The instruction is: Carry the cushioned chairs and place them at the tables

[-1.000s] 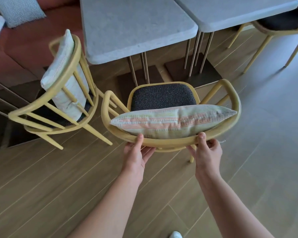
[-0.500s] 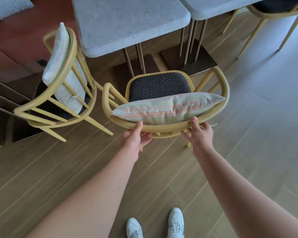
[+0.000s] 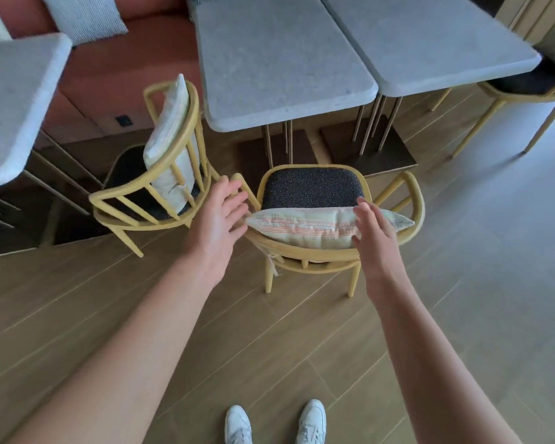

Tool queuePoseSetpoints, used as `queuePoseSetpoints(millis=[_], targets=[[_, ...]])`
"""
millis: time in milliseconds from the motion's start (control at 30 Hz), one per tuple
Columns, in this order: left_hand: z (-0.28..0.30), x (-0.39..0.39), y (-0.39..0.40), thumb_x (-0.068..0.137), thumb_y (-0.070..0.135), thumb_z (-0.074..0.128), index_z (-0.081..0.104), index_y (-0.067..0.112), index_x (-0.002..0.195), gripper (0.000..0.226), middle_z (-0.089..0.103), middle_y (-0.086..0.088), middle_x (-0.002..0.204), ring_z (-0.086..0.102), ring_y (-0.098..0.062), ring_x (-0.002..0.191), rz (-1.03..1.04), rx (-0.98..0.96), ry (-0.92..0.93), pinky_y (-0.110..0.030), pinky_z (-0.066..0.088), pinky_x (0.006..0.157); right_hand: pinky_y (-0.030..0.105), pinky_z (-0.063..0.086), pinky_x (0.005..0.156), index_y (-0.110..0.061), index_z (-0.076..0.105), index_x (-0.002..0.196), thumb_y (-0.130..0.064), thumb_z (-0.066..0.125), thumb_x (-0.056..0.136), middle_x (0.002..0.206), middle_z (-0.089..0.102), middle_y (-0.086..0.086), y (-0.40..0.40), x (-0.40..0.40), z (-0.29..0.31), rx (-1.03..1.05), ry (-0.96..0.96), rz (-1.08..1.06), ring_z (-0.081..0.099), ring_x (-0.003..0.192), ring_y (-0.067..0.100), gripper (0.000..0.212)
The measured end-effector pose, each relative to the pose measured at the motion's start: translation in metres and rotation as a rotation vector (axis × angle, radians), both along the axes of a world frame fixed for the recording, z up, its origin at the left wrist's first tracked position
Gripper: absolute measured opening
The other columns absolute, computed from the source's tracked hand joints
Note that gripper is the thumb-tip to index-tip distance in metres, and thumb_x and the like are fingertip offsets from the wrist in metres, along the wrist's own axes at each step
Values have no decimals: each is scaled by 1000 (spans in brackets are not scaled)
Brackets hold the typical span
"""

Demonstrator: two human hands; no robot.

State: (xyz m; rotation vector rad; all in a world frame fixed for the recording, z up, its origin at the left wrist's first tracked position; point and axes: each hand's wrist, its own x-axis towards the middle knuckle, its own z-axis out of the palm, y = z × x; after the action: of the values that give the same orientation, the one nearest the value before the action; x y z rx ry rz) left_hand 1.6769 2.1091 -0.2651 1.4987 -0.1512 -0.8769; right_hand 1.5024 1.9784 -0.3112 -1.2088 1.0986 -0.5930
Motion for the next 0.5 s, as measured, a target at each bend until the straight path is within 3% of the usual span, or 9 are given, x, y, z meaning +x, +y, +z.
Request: queuePoseSetpoints(millis=[133,267,367,433,500], targets=[[51,-2,31,105,55,35,56,31,140,47,52,3,151,50,-13,136,27,-41,-118,-45,34,117,29,29,105,-38,33,153,-53,41,102,149,37,-18,20,22,63,-141,-26,271,34,129,-1,54],[96,-4,64,103,61,32,51,36,146,54,48,2,155,46,-14,139,98,-95,-170,-48,30,120,26,26,109,-50,30,151,-64,39,93,142,35,-31,52,44,122,-197,-118,400,33,126,-14,60],[128,0,96,103,63,27,48,37,147,56,47,5,155,46,-13,138,172,-147,-219,-47,30,119,28,26,117,-49,32,151,-66,39,92,152,35,-29,85,66,158,-203,-230,491,37,124,-22,62],[148,2,121,103,64,26,47,38,148,56,46,8,154,47,-11,138,227,-184,-264,-47,29,120,23,29,112,-46,34,152,-66,40,91,154,38,-25,110,79,179,-206,-282,563,41,113,-31,64],[163,1,144,102,64,27,46,40,148,55,46,9,154,48,-8,135,287,-232,-301,-46,29,120,21,28,111,-46,36,151,-69,40,89,153,39,-26,133,90,196,-222,-300,616,39,120,-27,66]])
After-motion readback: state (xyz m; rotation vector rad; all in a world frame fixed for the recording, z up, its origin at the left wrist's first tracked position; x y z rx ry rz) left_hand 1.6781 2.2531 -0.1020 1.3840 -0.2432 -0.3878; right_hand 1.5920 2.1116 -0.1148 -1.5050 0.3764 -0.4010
